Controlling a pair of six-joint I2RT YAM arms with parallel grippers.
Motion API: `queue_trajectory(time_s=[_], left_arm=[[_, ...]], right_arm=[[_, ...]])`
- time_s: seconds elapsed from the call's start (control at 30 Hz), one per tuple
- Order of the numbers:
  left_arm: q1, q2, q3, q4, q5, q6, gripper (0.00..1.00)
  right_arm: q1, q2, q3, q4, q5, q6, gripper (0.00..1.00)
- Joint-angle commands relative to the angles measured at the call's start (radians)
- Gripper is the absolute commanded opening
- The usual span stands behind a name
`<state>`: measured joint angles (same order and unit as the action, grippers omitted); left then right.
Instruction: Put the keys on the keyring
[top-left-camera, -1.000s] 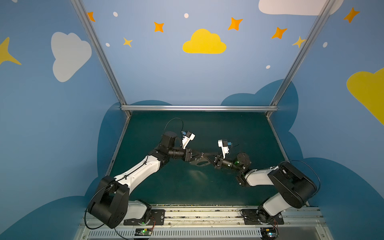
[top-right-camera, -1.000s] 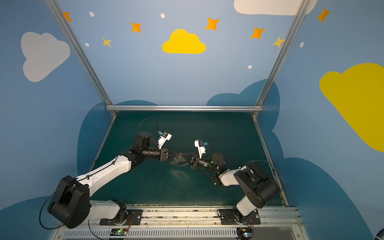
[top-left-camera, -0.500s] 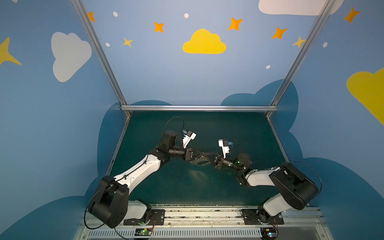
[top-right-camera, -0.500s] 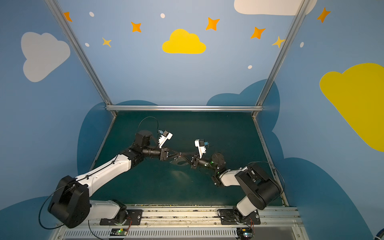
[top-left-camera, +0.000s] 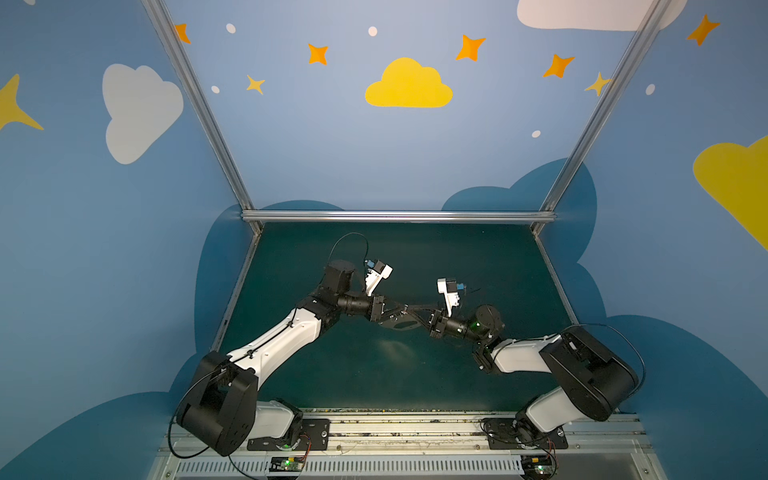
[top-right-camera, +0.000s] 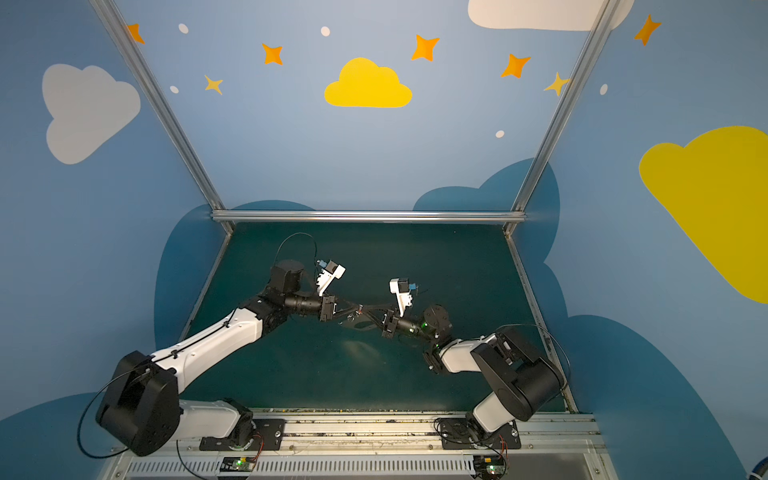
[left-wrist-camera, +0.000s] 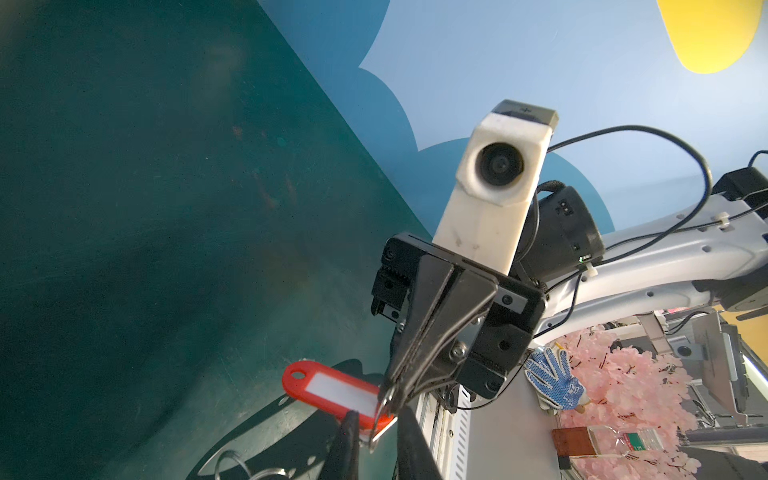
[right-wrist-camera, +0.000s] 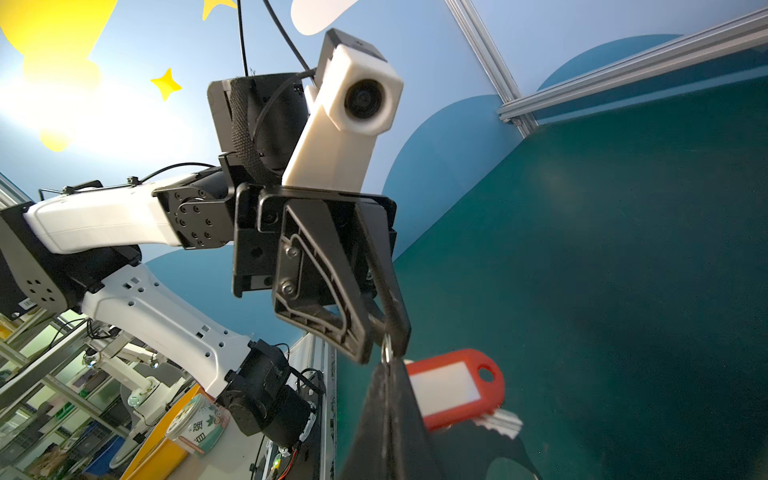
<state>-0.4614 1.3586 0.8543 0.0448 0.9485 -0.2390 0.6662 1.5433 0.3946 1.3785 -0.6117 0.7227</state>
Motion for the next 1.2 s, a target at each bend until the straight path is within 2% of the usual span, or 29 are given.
queue_trajectory(time_s=[0.0, 0.1, 0.23, 0.47, 0.53, 0.67, 0.8, 0.97, 1.17], left_arm=[[-0.007, 0.010, 0.032, -0.015, 0.030, 0.019, 0.10], [-0.008, 0.010, 0.039, -0.027, 0.036, 0.027, 0.04], [-0.008, 0.005, 0.053, -0.055, 0.035, 0.045, 0.04], [-0.023, 0.002, 0.118, -0.239, -0.082, 0.128, 0.04], [-0.022, 0.006, 0.138, -0.283, -0.113, 0.133, 0.04], [-0.029, 0.019, 0.200, -0.396, -0.189, 0.140, 0.04], [-0.036, 0.048, 0.276, -0.514, -0.264, 0.131, 0.04], [-0.043, 0.122, 0.407, -0.677, -0.332, 0.075, 0.04], [-0.064, 0.176, 0.505, -0.761, -0.379, 0.017, 0.04]], right_arm=[[-0.002, -0.014, 0.030, 0.030, -0.005, 0.001, 0.00], [-0.002, -0.009, 0.032, 0.030, -0.005, 0.003, 0.00], [-0.005, -0.002, 0.032, 0.030, -0.001, 0.004, 0.00], [-0.017, 0.014, 0.039, -0.020, 0.009, 0.013, 0.00], [-0.024, 0.000, 0.041, -0.070, 0.013, 0.001, 0.06], [-0.041, -0.089, 0.047, -0.275, 0.034, -0.078, 0.22], [-0.047, -0.237, 0.088, -0.627, 0.079, -0.238, 0.25], [-0.026, -0.378, 0.125, -0.904, 0.143, -0.374, 0.26], [0.061, -0.413, 0.149, -0.978, 0.188, -0.438, 0.26]])
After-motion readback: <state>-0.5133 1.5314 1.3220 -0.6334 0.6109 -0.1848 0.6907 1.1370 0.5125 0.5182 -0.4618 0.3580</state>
